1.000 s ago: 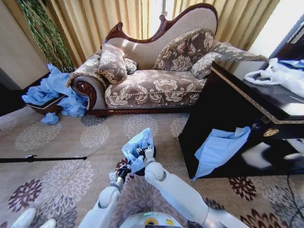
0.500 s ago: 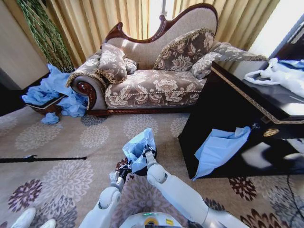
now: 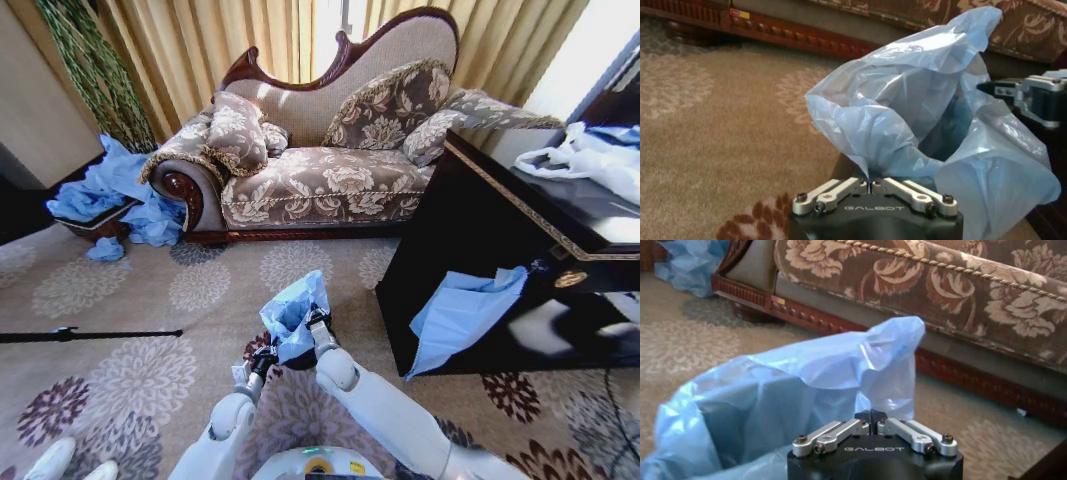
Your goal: Place a garbage bag over the trash bin.
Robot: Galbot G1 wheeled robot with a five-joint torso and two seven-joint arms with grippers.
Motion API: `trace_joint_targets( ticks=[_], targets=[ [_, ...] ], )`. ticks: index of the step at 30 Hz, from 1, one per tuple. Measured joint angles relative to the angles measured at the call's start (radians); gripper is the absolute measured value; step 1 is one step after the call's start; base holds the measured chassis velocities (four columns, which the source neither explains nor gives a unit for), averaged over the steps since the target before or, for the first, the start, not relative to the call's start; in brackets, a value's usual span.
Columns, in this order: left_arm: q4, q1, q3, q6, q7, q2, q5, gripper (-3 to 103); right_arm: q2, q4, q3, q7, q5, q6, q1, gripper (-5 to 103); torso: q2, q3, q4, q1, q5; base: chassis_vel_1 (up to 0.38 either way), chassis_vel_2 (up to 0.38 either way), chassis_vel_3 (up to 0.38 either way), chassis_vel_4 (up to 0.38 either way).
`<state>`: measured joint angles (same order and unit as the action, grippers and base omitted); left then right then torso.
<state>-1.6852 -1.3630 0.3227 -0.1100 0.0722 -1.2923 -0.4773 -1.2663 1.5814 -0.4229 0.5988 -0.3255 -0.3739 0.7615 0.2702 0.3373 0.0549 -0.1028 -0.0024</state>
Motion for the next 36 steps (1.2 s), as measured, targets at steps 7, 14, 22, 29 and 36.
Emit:
trace_joint_targets(
  ticks=[7, 14, 22, 29, 36],
  targets=[
    [0.005, 0.002, -0.001, 0.001, -0.001, -0.007, 0.003, 0, 0.018, 0.023, 0.013, 0.007, -0.016, -0.001, 0.006, 1, 0.000, 0.000, 0.0001, 0.000, -0.0001, 0.000, 0.000, 0.000, 0.000],
    [0.005, 0.002, -0.004, 0.001, -0.002, -0.007, 0.004, 0, 0.031, 0.040, 0.029, 0.010, -0.021, -0.004, 0.016, 1, 0.000, 0.000, 0.0001, 0.000, -0.0001, 0.000, 0.000, 0.000, 0.000],
    [0.006, 0.001, -0.007, 0.002, -0.002, -0.015, 0.010, 0, 0.023, 0.107, 0.020, 0.071, -0.161, -0.009, 0.029, 3, 0.000, 0.000, 0.0002, 0.000, -0.0001, 0.000, 0.000, 0.000, 0.000],
    [0.002, -0.005, -0.002, 0.003, -0.002, -0.012, 0.011, 0, -0.043, 0.084, 0.005, 0.113, -0.218, -0.019, -0.017, 30, 0.000, 0.000, -0.0001, 0.000, -0.0002, 0.000, 0.000, 0.000, 0.000],
    [-0.003, -0.010, 0.001, 0.008, -0.007, -0.014, 0.012, 0, -0.056, 0.024, 0.004, 0.107, -0.178, -0.021, -0.029, 51, 0.000, 0.000, 0.0002, 0.000, -0.0002, 0.000, 0.000, 0.000, 0.000]
  ],
)
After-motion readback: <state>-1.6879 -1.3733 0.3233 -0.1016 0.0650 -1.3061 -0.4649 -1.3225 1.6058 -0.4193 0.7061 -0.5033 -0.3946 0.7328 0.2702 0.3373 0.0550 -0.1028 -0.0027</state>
